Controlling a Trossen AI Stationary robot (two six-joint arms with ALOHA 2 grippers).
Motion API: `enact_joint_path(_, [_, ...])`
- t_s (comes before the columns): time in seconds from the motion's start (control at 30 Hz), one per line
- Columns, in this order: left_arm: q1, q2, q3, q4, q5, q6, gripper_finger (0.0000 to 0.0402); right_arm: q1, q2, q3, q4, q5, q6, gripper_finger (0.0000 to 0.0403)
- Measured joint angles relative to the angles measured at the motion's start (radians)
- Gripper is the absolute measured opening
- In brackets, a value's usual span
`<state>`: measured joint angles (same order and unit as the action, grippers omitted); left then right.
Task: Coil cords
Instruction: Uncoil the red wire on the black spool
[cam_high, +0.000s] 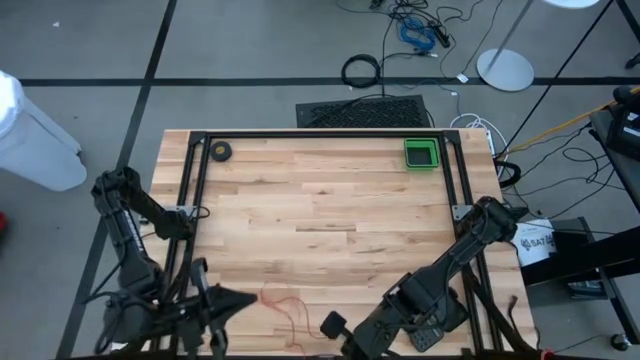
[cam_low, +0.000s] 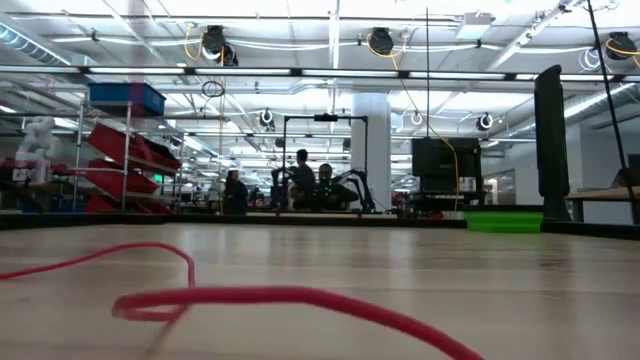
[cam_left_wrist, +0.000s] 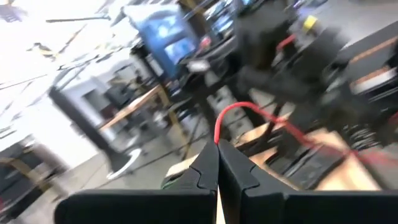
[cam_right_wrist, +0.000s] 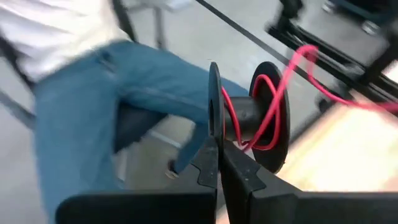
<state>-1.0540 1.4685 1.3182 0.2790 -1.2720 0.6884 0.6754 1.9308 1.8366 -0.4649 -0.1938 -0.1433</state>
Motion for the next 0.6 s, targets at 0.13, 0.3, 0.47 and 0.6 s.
enact_joint_path(0.13, [0.042, 0.000, 0.000, -0.065, -0.016, -0.070, 0.0002, 0.008, 0.000, 0.000, 0.055, -0.059, -0.031, 0.0000])
enact_joint_path(0.3, [0.094, 0.000, 0.000, -0.166, -0.017, -0.195, 0.0002, 0.022, 0.000, 0.000, 0.101, -0.077, -0.112, 0.0000])
enact_joint_path(0.47, [0.137, 0.000, -0.001, -0.339, -0.016, -0.339, 0.0002, 0.034, -0.002, 0.000, 0.153, -0.075, -0.176, 0.0000])
enact_joint_path(0.6, [0.152, 0.000, -0.001, -0.489, 0.001, -0.440, 0.0002, 0.042, -0.021, 0.000, 0.170, -0.051, -0.214, 0.0000])
